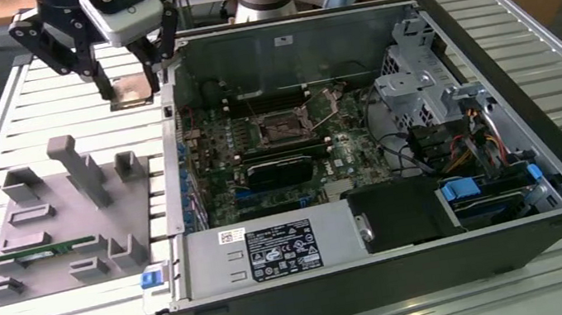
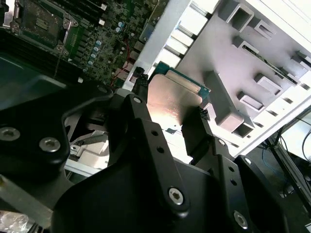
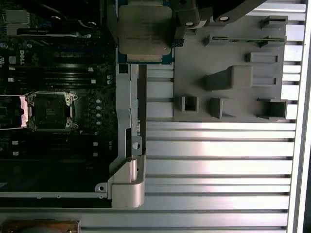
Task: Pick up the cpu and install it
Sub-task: 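Pick up the cpu and move it towards the insertion slot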
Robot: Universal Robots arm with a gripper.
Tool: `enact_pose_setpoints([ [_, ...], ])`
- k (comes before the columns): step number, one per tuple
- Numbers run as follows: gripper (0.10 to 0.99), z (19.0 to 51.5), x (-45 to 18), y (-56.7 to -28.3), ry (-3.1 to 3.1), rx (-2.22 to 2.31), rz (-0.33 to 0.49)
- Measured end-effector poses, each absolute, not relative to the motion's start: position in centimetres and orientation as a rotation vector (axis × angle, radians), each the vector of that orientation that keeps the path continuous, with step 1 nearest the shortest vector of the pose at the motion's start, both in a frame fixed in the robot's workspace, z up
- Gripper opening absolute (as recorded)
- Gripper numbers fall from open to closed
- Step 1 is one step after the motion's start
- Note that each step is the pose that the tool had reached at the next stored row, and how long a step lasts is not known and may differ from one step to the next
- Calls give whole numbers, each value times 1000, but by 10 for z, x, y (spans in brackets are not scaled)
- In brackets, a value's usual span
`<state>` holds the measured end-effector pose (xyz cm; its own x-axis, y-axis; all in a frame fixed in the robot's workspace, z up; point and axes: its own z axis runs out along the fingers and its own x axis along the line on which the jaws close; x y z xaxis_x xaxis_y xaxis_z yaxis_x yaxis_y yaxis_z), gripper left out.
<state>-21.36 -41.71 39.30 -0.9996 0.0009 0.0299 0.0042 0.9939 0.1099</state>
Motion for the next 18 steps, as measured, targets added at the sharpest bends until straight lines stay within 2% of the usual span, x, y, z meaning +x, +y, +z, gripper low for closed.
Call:
enact_pose_setpoints([
  [18, 529, 393, -183, -417, -3107, -4, -171],
])
